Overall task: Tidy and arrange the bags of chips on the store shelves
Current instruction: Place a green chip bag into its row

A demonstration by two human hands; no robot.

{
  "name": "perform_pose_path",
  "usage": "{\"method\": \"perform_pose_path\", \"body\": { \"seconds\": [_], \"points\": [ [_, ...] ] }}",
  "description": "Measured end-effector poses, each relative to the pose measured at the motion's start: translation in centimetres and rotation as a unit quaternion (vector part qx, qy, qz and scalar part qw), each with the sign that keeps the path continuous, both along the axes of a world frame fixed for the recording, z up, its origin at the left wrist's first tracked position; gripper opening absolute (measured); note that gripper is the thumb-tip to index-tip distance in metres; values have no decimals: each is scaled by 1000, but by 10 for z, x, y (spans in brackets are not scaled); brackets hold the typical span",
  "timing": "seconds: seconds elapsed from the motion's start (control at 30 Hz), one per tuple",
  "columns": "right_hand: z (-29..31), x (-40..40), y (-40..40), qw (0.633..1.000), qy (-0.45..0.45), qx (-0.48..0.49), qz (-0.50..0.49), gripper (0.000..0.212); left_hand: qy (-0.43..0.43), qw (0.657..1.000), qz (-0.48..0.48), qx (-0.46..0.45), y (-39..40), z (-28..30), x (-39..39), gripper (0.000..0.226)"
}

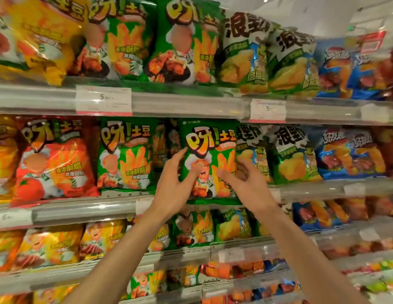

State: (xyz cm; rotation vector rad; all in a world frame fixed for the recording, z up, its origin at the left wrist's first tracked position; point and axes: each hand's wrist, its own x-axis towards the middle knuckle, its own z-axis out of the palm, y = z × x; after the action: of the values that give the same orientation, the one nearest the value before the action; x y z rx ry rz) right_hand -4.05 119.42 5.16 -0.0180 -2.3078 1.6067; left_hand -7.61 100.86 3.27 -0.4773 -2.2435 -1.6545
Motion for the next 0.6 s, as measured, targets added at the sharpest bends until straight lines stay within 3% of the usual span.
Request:
{"method": "perform_pose_path", "body": {
  "seconds": [0.07, 0.2, 0.4, 0.5, 0.6],
  "points": [
    [4, -13, 2, 999, -2, -3, 35, 33, -18, 1000, 20, 10, 2, 6, -1, 60],
    [13, -38, 4, 997, 8, 7, 73, 58, -52, 997, 54, 2, 8, 17, -1, 59],
    [12, -63, 11, 993, 7, 58, 103, 30, -57, 996, 72, -3, 18, 22, -17, 74],
    [8, -67, 20, 990, -1, 106, 97, 43, -62, 996, 69, -8, 21, 15, -24, 75],
    [0, -71, 41, 961, 129, 243, -5, 51, -73, 995, 62, -6, 21, 11, -23, 77]
  ]
}}
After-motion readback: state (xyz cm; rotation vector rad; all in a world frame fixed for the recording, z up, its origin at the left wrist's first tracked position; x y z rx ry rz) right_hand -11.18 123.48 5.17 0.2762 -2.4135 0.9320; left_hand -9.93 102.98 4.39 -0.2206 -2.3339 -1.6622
